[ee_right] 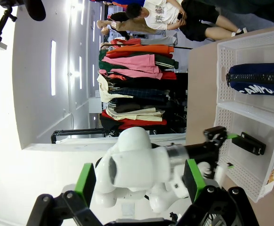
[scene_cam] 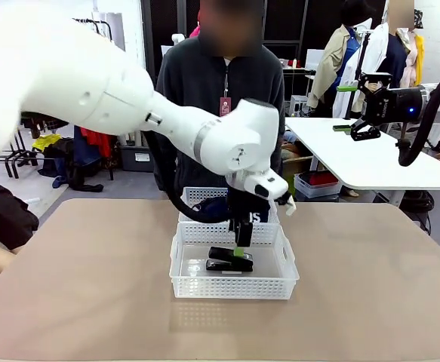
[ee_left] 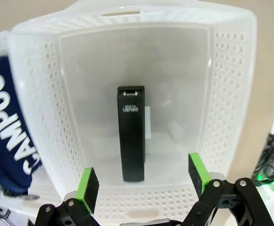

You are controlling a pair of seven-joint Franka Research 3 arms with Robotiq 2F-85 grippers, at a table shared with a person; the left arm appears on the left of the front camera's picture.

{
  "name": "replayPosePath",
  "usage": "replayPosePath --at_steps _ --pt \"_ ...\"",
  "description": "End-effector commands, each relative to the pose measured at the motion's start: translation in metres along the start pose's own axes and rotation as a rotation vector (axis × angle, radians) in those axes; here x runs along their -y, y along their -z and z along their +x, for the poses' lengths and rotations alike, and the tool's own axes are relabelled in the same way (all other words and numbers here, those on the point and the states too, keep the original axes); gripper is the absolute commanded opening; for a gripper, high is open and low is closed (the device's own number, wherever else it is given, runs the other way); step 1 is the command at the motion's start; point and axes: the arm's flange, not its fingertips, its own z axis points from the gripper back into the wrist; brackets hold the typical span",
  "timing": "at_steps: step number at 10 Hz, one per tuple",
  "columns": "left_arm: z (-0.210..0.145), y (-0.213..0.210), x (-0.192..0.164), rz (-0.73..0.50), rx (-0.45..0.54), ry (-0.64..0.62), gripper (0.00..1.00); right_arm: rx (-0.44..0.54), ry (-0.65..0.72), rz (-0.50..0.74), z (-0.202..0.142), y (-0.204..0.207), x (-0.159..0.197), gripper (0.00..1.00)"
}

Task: Distribute items into two baskets.
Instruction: Place the picked Stapler into the Organizing basket as instructed by the person.

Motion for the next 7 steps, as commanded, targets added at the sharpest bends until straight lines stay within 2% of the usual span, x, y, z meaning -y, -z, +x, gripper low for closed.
replayPosePath --at_steps 1,3,4,5,7 --pt "-0.042 -0.023 0.017 -0.050 0.065 -0.163 1.00 -0.001 -0.003 0.000 -0.002 0.000 -0.002 1.00" --pt "-0.067 -0.045 0.018 -0.121 0.179 -0.343 1.00 -0.001 -0.003 0.000 -0.002 0.000 -0.002 1.00" --pt "-0.081 -0.056 0.019 -0.100 0.214 -0.488 1.00 -0.001 -0.003 0.000 -0.002 0.000 -0.002 1.00" --pt "-0.099 -0.069 0.022 -0.059 0.259 -0.568 1.00 -0.001 -0.003 0.000 -0.002 0.000 -0.002 1.00" --pt "-0.132 -0.089 0.027 -0.035 0.335 -0.636 1.00 -0.001 -0.003 0.000 -0.002 0.000 -0.002 1.00"
